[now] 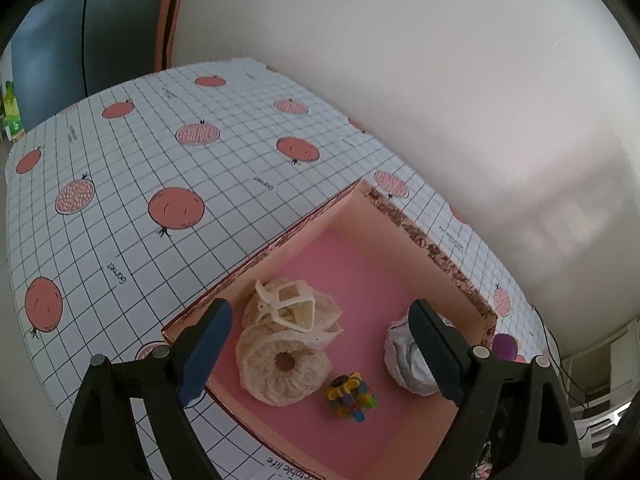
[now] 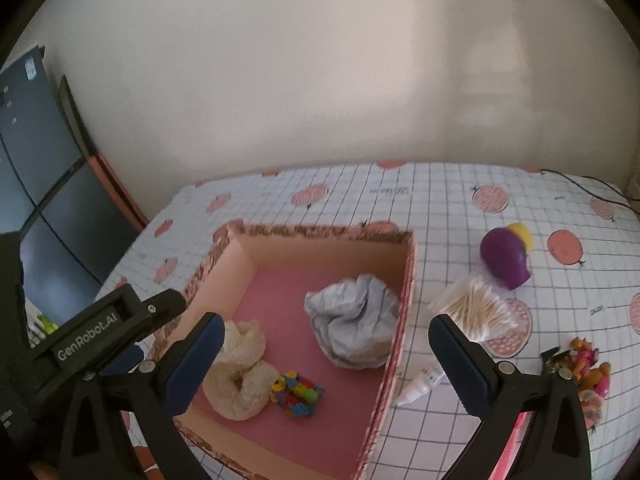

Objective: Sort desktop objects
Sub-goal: 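Move the left tool to the pink hair roller while the right tool moves to the pink doll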

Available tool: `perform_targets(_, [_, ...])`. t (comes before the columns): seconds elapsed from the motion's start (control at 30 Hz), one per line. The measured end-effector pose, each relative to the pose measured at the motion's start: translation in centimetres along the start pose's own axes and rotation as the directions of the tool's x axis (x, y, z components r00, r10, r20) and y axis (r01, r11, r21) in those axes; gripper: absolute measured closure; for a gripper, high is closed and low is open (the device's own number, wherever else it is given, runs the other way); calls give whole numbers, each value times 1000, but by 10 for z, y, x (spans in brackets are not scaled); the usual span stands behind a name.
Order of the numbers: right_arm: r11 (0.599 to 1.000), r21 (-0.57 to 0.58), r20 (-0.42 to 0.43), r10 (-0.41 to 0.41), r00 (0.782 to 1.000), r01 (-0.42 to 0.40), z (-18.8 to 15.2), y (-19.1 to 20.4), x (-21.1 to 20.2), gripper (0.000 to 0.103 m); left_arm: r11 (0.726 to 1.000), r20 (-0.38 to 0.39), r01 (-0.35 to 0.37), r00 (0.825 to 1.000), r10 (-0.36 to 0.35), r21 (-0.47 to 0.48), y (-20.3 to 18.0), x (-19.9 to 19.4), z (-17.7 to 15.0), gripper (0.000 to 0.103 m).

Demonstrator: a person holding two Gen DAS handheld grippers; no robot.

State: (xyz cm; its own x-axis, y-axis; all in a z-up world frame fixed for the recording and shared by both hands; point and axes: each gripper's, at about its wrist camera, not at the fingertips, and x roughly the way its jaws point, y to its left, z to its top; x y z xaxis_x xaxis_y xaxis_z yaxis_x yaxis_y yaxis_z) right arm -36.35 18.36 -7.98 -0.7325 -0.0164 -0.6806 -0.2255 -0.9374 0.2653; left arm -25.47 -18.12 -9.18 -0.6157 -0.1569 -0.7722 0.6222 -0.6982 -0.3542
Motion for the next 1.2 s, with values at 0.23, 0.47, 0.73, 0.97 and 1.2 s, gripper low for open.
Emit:
perform_targets(0.23, [996, 73, 99, -52, 994, 45, 17, -35, -29, 0, 996, 63, 65, 996, -68, 56, -28, -17, -4, 13])
perform_targets(0.47, [962, 205, 152, -215, 965, 182, 28, -106, -63, 0, 973, 100, 137, 983, -157, 184, -73, -33, -17, 5])
perform_targets(0.73, [899, 331, 144, -350, 925, 289, 24, -173, -102, 0, 913, 41, 259, 957, -286, 314, -134, -41, -42, 5])
perform_targets(0.97, [860, 375, 81, -402, 912, 346, 17, -220, -118, 0, 867, -111, 313, 950, -293, 387, -175, -28, -77, 5])
perform_targets(1.2, [802, 434, -123, -398, 909, 410, -2, -259, -95, 0, 849, -250, 291, 948, -195, 442, -196, 0, -114, 5])
